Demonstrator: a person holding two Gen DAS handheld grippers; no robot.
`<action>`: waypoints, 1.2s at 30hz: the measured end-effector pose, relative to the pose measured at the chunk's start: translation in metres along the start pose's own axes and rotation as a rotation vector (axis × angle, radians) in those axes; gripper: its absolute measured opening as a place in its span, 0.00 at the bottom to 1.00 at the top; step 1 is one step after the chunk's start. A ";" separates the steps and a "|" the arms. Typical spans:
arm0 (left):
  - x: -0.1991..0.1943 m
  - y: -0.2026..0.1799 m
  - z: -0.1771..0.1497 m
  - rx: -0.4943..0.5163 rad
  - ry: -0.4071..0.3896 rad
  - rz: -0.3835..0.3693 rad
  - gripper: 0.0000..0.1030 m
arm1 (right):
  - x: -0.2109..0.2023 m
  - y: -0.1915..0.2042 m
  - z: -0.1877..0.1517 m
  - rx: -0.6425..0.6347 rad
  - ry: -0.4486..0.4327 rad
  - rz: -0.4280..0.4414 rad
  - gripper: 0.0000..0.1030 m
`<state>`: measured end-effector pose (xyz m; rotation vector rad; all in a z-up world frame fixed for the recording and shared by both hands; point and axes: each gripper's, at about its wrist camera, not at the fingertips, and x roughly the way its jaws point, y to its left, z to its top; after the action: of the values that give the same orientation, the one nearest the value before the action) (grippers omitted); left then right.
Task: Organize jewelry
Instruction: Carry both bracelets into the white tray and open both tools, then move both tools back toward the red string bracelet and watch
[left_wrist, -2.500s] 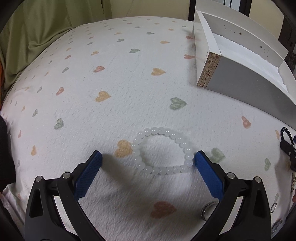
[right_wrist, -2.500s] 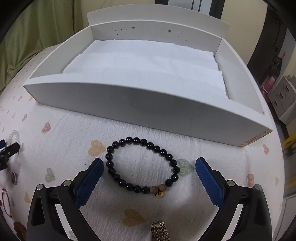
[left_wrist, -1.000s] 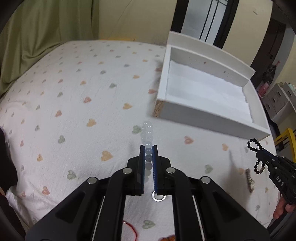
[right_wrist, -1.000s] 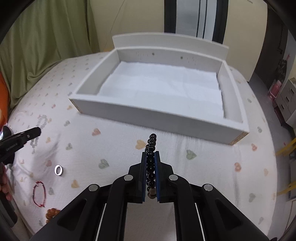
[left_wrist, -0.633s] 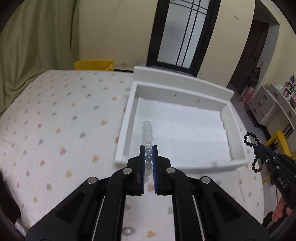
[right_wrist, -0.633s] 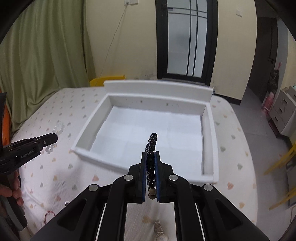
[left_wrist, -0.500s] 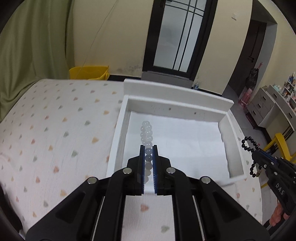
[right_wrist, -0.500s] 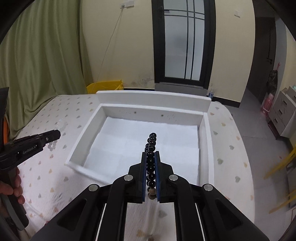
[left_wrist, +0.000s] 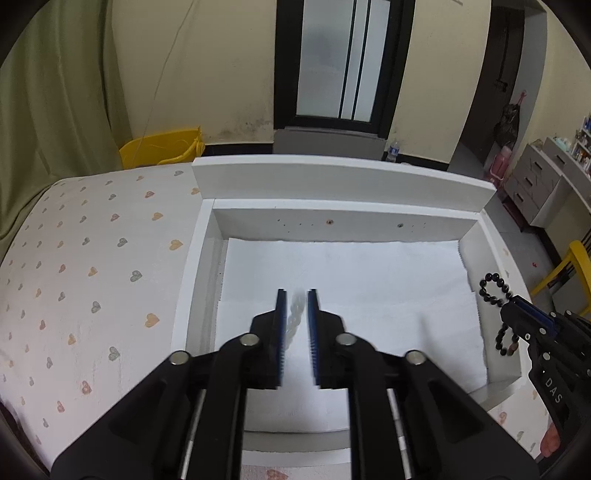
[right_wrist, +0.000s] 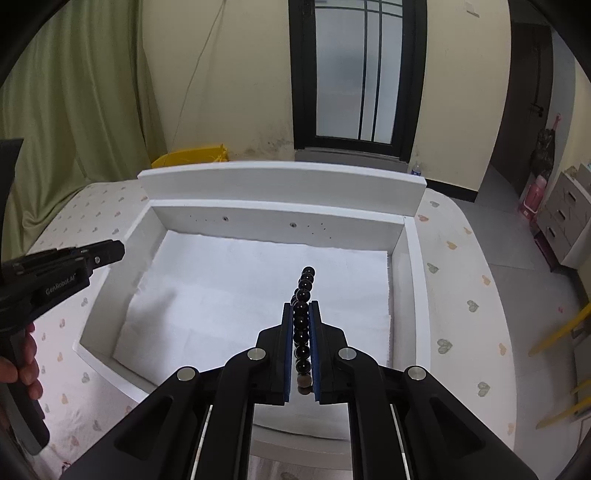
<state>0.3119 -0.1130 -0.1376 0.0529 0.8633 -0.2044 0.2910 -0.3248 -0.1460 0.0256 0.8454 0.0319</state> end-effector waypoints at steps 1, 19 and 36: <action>0.001 -0.001 -0.001 0.003 0.003 0.008 0.31 | 0.001 -0.001 -0.002 0.007 0.001 0.003 0.11; -0.062 0.011 -0.029 0.031 -0.010 0.072 0.70 | -0.058 0.008 -0.029 0.046 -0.027 -0.015 0.32; -0.202 0.082 -0.128 -0.092 -0.030 0.173 0.84 | -0.179 0.046 -0.104 0.032 -0.045 -0.055 0.78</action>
<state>0.1049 0.0159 -0.0707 0.0387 0.8329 -0.0035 0.0934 -0.2850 -0.0794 0.0326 0.8015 -0.0341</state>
